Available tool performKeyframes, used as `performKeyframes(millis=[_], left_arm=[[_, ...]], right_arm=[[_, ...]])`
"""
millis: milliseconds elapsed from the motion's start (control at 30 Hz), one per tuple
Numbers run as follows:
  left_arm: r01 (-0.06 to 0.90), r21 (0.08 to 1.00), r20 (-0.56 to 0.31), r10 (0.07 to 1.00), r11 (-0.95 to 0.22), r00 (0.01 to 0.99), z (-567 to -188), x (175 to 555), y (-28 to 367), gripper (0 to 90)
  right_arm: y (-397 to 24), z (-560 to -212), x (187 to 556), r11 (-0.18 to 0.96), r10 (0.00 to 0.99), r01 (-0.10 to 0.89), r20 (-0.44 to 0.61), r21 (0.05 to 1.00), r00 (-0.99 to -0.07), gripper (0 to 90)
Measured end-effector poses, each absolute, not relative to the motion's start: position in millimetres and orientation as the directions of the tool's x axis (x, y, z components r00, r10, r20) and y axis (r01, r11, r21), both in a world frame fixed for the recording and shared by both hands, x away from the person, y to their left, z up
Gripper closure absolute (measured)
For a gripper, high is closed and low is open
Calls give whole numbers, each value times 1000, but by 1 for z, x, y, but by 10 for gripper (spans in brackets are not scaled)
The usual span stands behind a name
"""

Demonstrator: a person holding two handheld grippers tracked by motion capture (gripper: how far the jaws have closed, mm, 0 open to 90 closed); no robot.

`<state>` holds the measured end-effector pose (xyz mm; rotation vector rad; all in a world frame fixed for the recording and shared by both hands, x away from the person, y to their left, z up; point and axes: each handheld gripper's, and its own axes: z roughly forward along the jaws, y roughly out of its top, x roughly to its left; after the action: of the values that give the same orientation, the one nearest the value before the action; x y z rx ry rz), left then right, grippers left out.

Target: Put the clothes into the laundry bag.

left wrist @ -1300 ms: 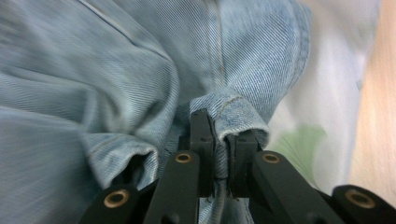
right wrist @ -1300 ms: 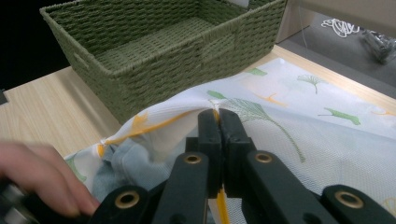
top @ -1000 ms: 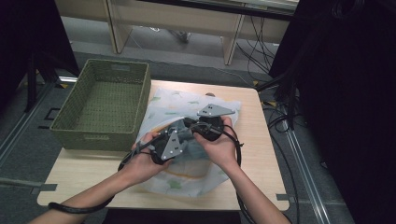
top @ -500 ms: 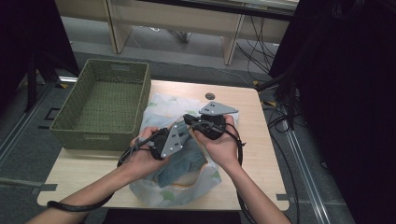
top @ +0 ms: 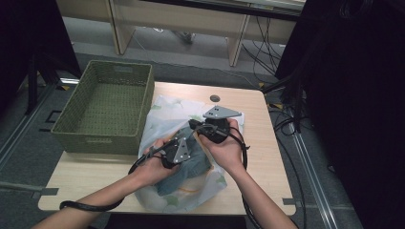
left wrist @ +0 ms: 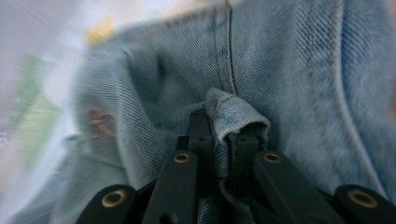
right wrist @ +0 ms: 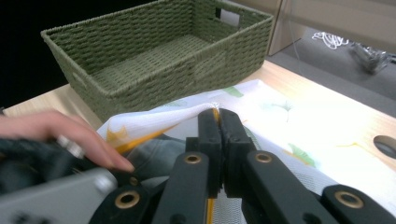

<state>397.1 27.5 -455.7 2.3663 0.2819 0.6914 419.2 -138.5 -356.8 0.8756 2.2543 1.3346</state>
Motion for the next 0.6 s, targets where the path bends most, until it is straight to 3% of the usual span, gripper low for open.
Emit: performKeyframes(millis=[133, 300, 400, 600], left_arm=[[24, 626, 413, 358, -779, 837, -459, 396, 28, 767], [29, 659, 404, 386, -751, 830, -446, 388, 38, 506], [26, 682, 386, 390, -731, 836, -437, 377, 47, 401], [51, 721, 325, 402, -691, 856, -422, 360, 69, 295]], right_arm=[[-137, -360, 419, 366, 674, 328, -5, 871, -739, 898], [-137, -360, 419, 368, 673, 328, -6, 870, -740, 899], [-137, -360, 419, 369, 674, 329, -6, 869, -739, 898], [-137, -359, 419, 366, 674, 330, -4, 870, -738, 898]])
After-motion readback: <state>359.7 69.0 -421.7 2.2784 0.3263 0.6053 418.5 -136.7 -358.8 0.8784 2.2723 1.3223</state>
